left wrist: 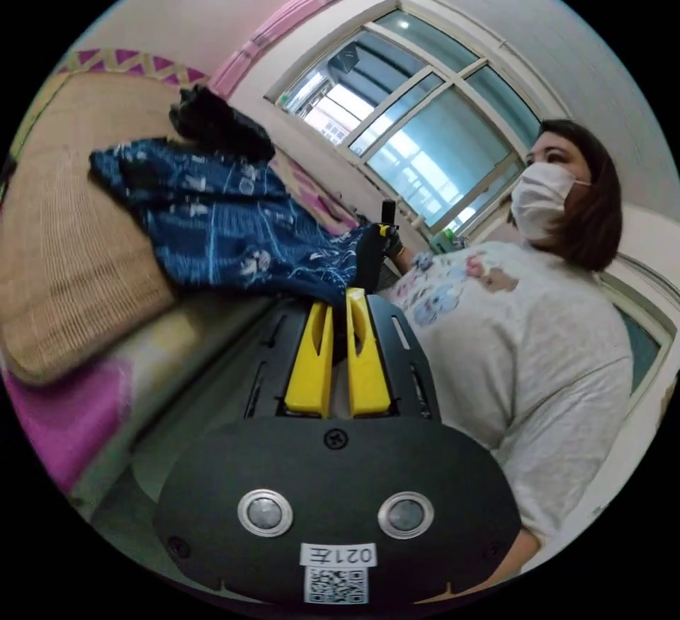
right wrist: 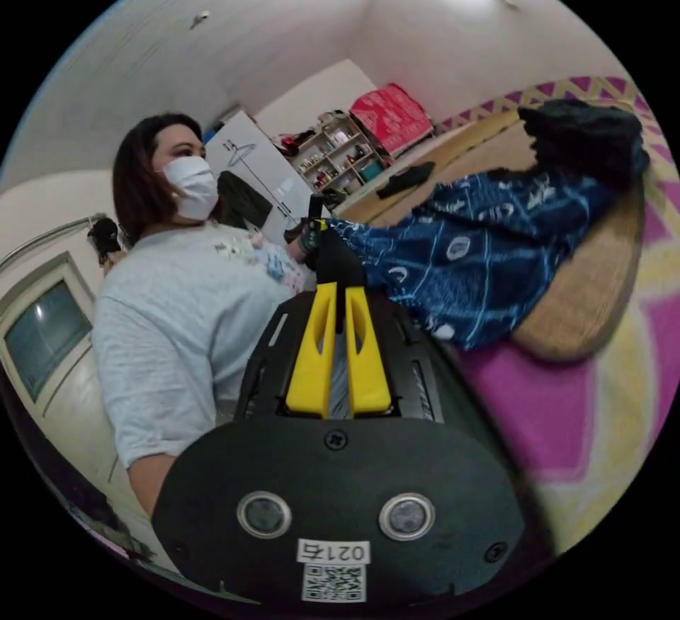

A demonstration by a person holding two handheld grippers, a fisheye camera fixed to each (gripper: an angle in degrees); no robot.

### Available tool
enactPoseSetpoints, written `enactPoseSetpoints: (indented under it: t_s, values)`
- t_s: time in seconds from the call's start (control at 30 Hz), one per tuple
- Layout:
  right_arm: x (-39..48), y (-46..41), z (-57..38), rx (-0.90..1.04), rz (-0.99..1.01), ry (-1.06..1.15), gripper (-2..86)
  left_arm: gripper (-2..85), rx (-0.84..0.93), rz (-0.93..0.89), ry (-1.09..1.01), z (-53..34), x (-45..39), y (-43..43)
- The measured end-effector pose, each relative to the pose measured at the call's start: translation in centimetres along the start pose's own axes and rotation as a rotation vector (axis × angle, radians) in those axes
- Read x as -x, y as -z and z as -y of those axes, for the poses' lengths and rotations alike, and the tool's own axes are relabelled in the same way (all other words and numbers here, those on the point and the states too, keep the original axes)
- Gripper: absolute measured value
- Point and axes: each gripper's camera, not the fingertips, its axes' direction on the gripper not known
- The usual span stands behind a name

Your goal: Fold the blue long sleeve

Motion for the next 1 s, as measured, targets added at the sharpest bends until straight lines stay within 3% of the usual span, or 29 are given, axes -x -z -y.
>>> enactPoseSetpoints:
  t_s: [0.17, 0.3, 0.43, 0.57, 0.7, 0.9, 1.0]
  values:
    - [-10.5, 4.7, 12.3, -0.081, 0.039, -0.106, 1.4, -0.2, -0.084, 0.018, 0.136, 10.4, 6.7, 2.9]
    - [-22.1, 5.5, 17.2, -0.168, 0.033, -0.332, 3.9, 2.0, -0.205, 0.029, 0.431, 15.6, 19.8, 2.4]
    - [-31.7, 5.8, 17.6, -0.216, -0.204, -0.657, 10.3, 5.0, -0.291, 0.188, 0.721, 13.6, 30.0, 1.0]
    - [-30.7, 6.9, 16.2, -0.197, -0.274, -0.613, 10.4, 5.3, -0.374, 0.173, 0.651, 11.2, 29.6, 2.3]
    - [-26.5, 6.1, 14.3, -0.109, -0.284, -0.501, 10.1, 7.0, -0.206, 0.286, 0.494, 10.1, 24.6, 1.1]
    - [-22.7, 1.1, 11.1, 0.097, -0.354, -0.456, 11.1, 14.1, 0.072, 0.300, 0.423, 7.6, 19.9, -6.8]
    - [-23.1, -0.3, 10.0, 0.095, -0.384, -0.486, 5.8, 8.2, 0.082, 0.406, 0.373, 6.9, 18.3, -8.9]
